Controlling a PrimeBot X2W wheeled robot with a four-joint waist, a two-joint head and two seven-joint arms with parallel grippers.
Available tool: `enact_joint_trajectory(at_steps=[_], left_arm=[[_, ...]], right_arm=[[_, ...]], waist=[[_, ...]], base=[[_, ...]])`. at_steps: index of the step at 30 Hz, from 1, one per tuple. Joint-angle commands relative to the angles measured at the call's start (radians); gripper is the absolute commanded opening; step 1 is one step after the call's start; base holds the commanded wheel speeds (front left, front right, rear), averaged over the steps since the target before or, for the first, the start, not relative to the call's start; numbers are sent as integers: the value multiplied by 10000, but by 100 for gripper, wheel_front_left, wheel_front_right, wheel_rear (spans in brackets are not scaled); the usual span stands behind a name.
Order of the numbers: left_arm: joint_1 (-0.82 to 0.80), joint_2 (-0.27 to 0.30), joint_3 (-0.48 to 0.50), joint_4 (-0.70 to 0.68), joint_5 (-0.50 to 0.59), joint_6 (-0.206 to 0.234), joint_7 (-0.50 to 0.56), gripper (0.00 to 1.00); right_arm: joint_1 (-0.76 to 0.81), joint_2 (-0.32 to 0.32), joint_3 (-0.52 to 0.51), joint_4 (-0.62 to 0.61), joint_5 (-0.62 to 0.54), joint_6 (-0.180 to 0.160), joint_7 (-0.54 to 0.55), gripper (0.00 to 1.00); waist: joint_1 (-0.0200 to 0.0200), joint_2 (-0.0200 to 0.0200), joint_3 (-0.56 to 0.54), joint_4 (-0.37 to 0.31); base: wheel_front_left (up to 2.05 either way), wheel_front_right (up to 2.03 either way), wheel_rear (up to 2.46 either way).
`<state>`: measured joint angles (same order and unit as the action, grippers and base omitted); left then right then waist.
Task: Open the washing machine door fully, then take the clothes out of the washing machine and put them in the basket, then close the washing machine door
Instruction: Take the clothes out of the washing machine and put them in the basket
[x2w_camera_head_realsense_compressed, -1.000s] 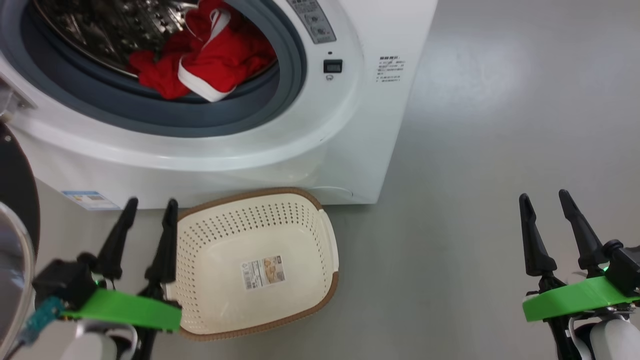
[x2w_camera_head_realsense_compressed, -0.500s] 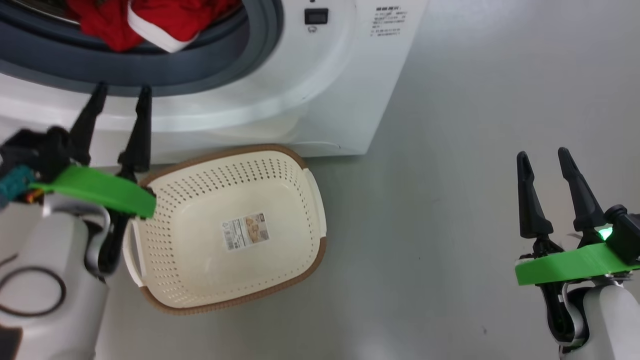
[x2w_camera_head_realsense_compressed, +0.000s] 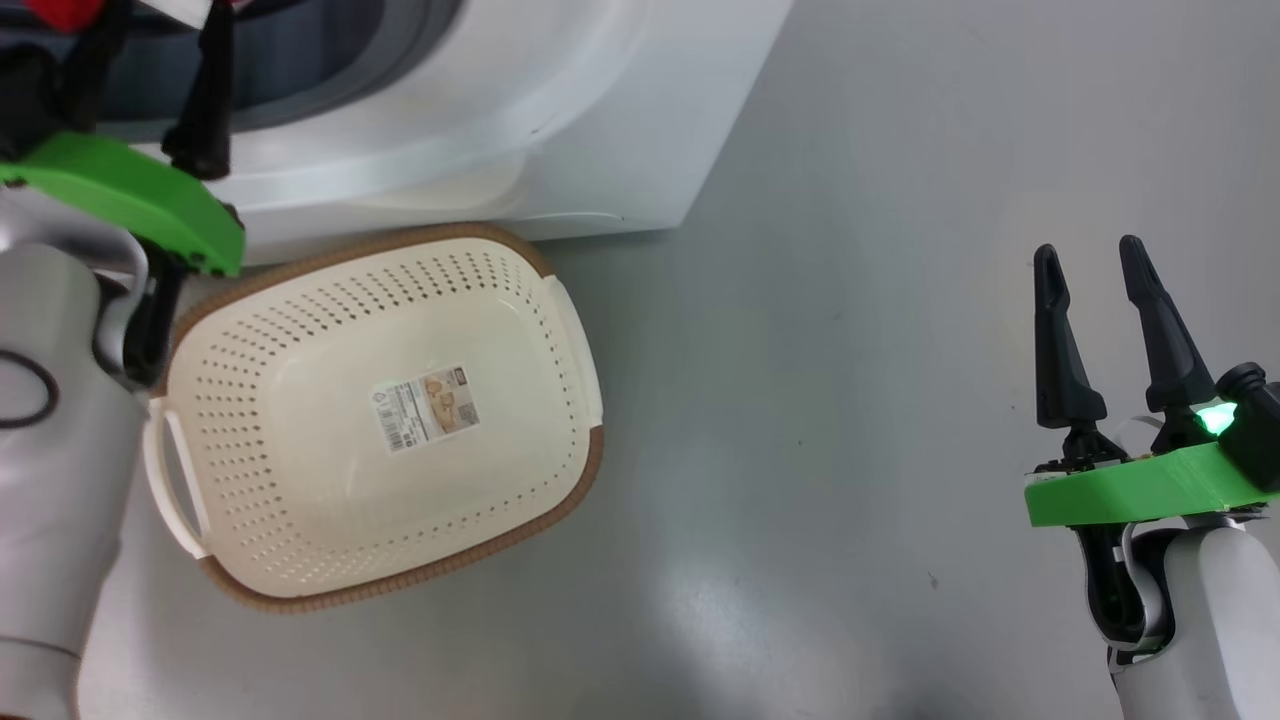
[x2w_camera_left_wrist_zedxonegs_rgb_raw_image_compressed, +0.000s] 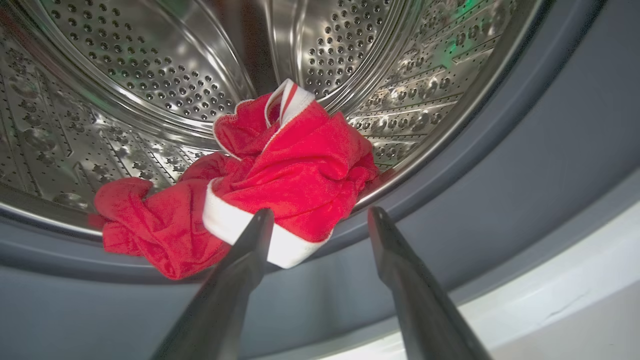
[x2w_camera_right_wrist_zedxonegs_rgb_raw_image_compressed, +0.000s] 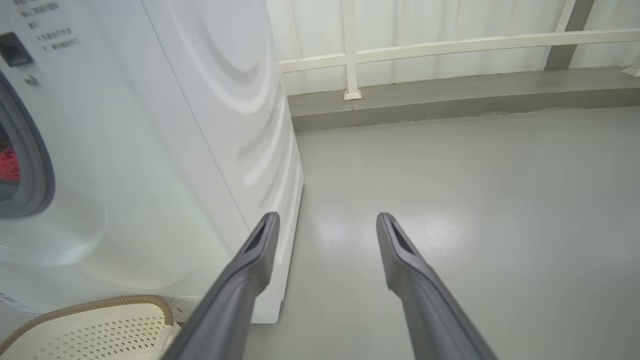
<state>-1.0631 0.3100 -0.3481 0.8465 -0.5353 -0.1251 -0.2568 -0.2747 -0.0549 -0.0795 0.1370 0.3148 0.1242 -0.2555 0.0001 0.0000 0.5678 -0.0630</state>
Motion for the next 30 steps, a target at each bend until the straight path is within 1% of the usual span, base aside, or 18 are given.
enact_joint_trajectory(at_steps=[1,8,14,17,21,28,29,30], left_arm=[[-459,629,39,153,-124,-56,-49,100],[-1860,829,-727,1534,-242,-56,-49,100],[-2784,1072,-746,2087,137,-4,-49,100],[-2991,1086,-733,2228,256,11,-49,100],[-3344,1084,-903,2835,529,-1,-49,100],[-3600,1058,-1017,3414,619,-19,-49,100],[-3607,1049,-1028,3464,625,-21,-49,96],[-3606,1039,-1045,3513,634,-24,-49,74]], right_arm=[[-71,25,277,-289,18,65,-63,100],[-282,43,364,-383,88,65,-63,100],[-391,45,465,-448,234,65,-63,100],[-418,45,489,-459,269,65,-63,100],[-447,46,586,-475,353,65,-63,100],[-491,46,619,-474,410,65,-63,100],[-496,46,613,-474,414,65,-63,100],[-497,46,607,-477,415,65,-63,100]], waist=[[-1,0,348,-285],[-1,0,854,-552],[-1,0,1212,-740],[-1,0,1303,-791],[-1,0,1418,-937],[-1,0,1466,-1018],[-1,0,1458,-1020],[-1,0,1449,-1017]], base=[[0,0,0],[0,0,0],[0,0,0],[0,0,0],[0,0,0],[0,0,0],[0,0,0],[0,0,0]])
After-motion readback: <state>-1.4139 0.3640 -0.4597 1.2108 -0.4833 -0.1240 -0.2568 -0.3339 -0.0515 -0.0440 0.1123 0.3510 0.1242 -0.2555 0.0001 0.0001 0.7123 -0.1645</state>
